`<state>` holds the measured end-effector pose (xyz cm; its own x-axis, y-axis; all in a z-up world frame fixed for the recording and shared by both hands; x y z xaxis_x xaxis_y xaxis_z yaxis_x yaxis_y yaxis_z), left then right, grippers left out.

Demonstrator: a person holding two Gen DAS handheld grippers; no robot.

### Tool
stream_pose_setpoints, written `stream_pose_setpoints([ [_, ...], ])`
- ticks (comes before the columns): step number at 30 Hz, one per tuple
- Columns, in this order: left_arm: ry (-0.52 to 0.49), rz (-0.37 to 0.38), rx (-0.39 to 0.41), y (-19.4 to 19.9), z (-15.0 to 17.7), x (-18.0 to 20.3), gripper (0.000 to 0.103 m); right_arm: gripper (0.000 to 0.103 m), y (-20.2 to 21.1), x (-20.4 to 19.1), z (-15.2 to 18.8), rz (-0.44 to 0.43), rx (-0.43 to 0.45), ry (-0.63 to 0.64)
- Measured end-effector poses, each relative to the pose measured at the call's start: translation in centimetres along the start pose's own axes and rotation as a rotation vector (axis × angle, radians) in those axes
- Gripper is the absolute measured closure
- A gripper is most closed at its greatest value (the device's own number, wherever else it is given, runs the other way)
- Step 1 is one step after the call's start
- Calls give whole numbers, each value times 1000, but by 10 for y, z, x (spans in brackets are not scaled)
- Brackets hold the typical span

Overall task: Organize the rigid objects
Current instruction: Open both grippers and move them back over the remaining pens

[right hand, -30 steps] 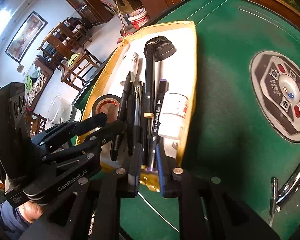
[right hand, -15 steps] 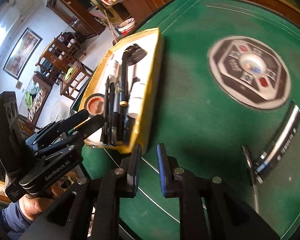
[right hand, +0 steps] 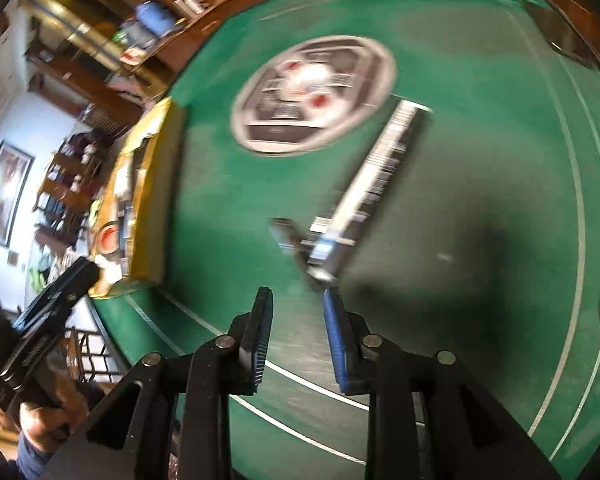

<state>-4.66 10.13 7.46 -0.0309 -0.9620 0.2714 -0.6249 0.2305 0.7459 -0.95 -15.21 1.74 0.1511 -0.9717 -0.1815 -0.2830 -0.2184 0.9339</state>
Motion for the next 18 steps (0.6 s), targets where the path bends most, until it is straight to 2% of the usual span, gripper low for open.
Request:
stream_pose_setpoints([
  [3,-18,15,-16,-4,2,13,47,78,-8,12,7,8,-28,-18],
  [7,-39,36,-36,-8,5,27,41,78,-16,-1,16,-10,-61,28],
  [9,-47,47,-50,-12,5,34,41,78,-18,-11,21,-44,-81,59],
  [10,-49,55,-59,-14,6,37,40,78,-17,-17,26,-90,-98,78],
  [12,-53,69,-77,-20,7,42,40,78,-12,-21,29,-121,-88,100],
  [14,-59,87,-102,-28,8,50,39,77,-3,-18,29,-92,-63,104],
  [18,-72,139,-166,-49,14,67,37,77,3,10,25,-52,-53,24],
])
Point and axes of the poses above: each gripper's, at about its wrist camera, not at the fingertips, and y roughly against the way its jaws point, x to its right, z to its underside, the point moved 1 cm from there along -y, roughly the way its jaws point, and after that the axes turned 15 degrees about z, right-handed, at the moved point
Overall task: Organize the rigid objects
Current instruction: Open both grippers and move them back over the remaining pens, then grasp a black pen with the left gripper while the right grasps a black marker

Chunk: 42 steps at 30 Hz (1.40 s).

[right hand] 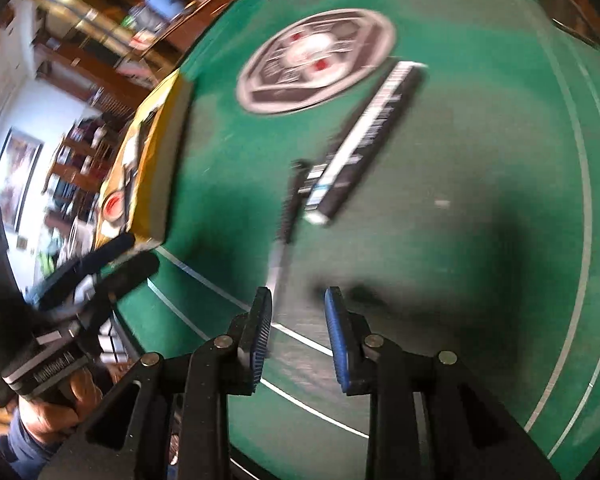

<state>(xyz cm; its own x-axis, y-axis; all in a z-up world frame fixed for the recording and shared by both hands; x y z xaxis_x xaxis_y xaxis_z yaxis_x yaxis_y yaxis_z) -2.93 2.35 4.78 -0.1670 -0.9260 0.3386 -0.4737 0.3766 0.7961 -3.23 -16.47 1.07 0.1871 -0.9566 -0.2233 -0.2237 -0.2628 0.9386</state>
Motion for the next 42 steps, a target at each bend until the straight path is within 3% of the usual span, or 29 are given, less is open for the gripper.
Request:
stream_pose_setpoints([
  [6,-11,72,-82,-35,-4,23,36,77,8,28,9,22,5,-58],
  [12,-23,54,-107,-63,-14,30,36,77,16,56,13,39,22,-94],
  [13,-29,38,-111,-68,-15,30,42,77,17,60,13,44,25,-103],
  [14,-29,40,-123,-73,-16,30,56,77,19,64,14,47,28,-110],
  [15,-25,46,-134,-77,-16,28,63,77,20,67,15,51,30,-115],
  [20,-46,-2,-110,-76,-18,21,85,76,24,74,8,67,40,-133],
  [23,-40,-16,-95,-68,-12,8,88,66,25,72,-2,76,38,-134],
  [31,-52,-21,-80,-57,-5,-10,88,66,6,42,-68,56,44,-176],
  [36,-77,-14,-81,-56,-3,-11,88,66,-18,23,-100,128,8,-165],
  [42,-76,7,-81,-55,-4,-14,88,80,-36,19,-102,185,-21,-140],
])
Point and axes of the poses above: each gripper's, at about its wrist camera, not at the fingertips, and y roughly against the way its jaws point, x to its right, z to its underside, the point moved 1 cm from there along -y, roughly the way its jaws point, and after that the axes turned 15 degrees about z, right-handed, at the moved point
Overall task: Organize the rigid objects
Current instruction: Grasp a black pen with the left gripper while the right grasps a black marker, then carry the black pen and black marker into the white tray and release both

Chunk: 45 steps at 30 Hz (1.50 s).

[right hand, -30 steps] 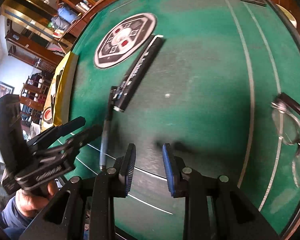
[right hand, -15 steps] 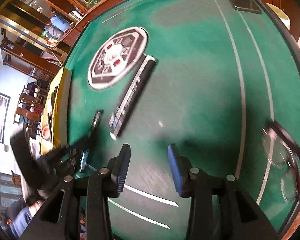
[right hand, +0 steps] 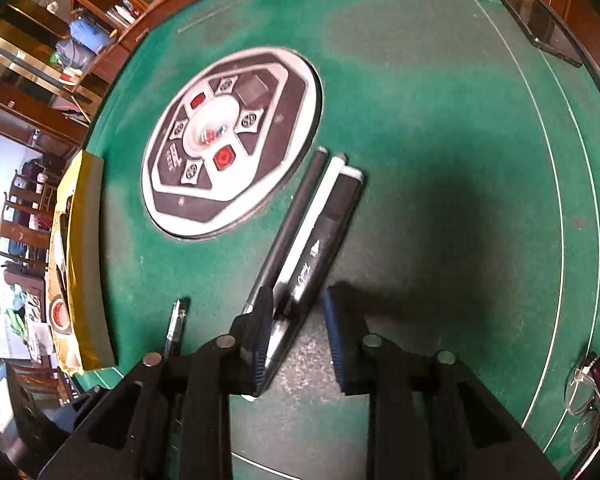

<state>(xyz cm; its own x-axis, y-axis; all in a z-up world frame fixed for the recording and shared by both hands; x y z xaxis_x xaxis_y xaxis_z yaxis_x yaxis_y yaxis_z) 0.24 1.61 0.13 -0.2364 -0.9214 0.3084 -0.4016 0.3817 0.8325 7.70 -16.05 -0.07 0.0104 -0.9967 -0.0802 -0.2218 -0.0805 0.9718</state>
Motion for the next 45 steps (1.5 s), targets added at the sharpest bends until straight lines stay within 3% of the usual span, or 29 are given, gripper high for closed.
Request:
stream_pose_setpoints([
  [5,-9,-9,-5,-4,-7,1,88,88,8,10,6,88,28,72],
  [9,-21,-22,-4,-7,-10,4,88,89,14,17,22,164,70,150],
  [10,-20,-21,-3,-8,-11,4,88,88,10,18,28,180,44,168],
  [16,-33,-41,-1,-12,-13,8,84,89,18,21,36,180,110,180],
  [19,-37,-39,-2,-13,-14,10,77,89,19,27,38,152,113,181],
  [23,-84,-29,-28,-20,-17,23,49,89,17,30,39,128,110,165],
  [25,-95,-39,-17,-21,-16,27,49,89,17,30,40,136,118,168],
  [27,-90,-38,-7,-20,-17,25,54,89,18,30,43,136,122,176],
  [29,-71,-50,12,-17,-18,19,78,89,20,35,48,109,109,150],
  [31,-44,-49,20,-15,-19,13,94,89,24,38,53,96,113,138],
  [39,51,12,54,2,-13,2,94,89,53,29,68,1,170,140],
  [45,73,16,97,22,-16,0,94,89,62,6,75,-42,190,201],
])
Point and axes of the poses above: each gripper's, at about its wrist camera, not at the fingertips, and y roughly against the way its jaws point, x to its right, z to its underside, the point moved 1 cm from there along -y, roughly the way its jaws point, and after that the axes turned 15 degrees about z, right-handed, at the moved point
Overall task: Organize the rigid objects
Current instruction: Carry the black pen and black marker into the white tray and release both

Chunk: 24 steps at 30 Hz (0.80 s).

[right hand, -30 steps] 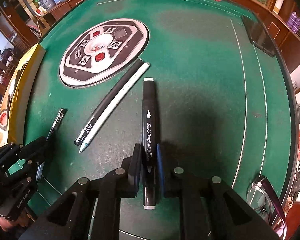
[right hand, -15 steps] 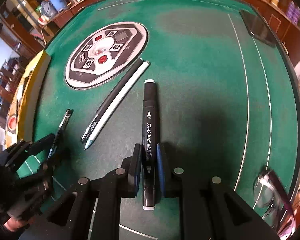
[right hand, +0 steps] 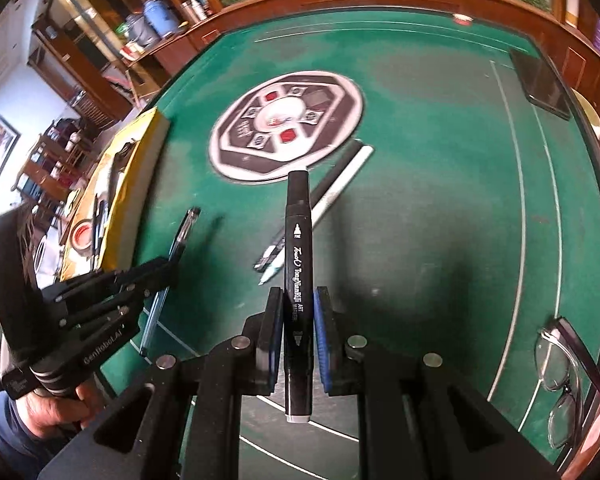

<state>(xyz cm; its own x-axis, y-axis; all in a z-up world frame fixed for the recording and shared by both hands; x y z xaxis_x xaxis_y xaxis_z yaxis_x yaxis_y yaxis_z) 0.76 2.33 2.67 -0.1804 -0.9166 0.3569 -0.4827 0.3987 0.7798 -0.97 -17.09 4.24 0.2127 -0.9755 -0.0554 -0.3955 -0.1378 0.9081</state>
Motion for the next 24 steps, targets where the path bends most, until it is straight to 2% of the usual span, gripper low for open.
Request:
stream_pose_setpoints([
  [11,-8,-35,76,31,-6,-7,94,89,-3,-32,-4,6,-2,80],
  [24,28,-86,147,67,-4,-41,93,89,5,-89,-18,-8,45,211],
])
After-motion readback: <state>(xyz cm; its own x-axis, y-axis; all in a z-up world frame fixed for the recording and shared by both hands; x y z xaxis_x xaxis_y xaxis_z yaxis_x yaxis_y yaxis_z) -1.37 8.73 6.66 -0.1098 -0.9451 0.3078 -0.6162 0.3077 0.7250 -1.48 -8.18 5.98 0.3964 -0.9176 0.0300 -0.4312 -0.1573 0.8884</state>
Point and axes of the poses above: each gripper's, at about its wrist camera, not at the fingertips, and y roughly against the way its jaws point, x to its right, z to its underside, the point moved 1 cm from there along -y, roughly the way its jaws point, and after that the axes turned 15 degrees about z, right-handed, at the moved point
